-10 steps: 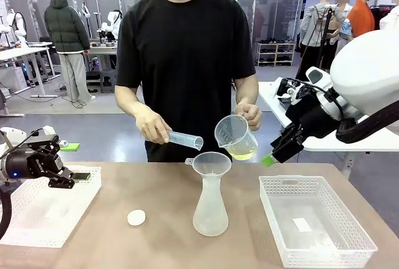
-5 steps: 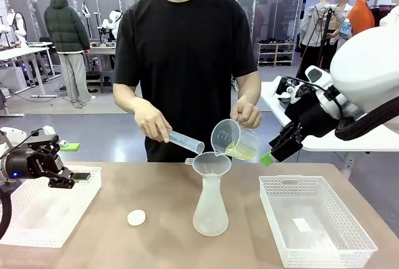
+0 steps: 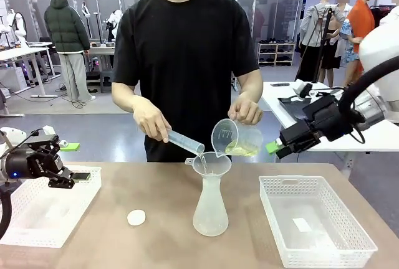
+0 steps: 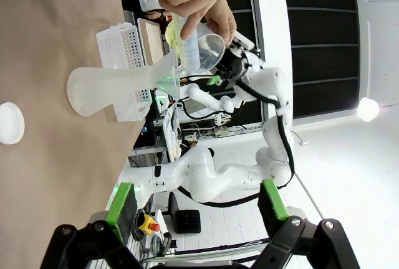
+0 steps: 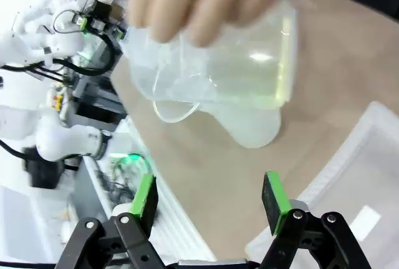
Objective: Prepare the solutions needed for the experiment.
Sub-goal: Once the solution is in the Big flask , pick up the Plastic Funnel and place it back into the right Organizing basket.
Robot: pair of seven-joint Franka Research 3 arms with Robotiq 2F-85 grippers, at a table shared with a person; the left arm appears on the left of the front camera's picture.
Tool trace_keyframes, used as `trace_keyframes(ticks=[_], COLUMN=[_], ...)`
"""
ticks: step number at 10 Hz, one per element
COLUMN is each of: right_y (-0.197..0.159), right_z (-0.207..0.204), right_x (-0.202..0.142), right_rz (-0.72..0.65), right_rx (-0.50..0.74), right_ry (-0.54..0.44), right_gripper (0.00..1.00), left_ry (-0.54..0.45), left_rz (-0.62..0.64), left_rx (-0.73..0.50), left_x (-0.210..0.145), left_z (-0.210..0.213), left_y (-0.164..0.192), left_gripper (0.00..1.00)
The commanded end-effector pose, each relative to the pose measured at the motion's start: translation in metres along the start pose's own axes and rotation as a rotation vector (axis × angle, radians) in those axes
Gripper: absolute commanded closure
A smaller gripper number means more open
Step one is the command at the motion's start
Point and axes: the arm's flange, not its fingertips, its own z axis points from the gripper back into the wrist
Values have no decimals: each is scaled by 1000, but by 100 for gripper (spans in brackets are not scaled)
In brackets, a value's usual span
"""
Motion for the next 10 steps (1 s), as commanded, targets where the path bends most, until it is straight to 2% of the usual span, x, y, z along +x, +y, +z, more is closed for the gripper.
trace_keyframes(ticks=[1, 3, 6, 10], right_y=[-29, -55, -82, -98], right_z=[7, 8, 6, 10], right_x=[13, 8, -4, -21], right_rz=[-226, -375, -492, -532], right_rx=[109, 208, 255, 320], right_ry=[-78, -129, -183, -170], right_gripper=[15, 15, 15, 15], left_ry=[-15, -15, -15, -15], left_rz=[-4, -4, -4, -4], left_rx=[-2, -2, -2, -2], left_x=[-1, -1, -1, -1], left_z=[-2, -2, -2, -2], left_y=[-2, -2, -2, -2], left_gripper=[0, 0, 0, 0])
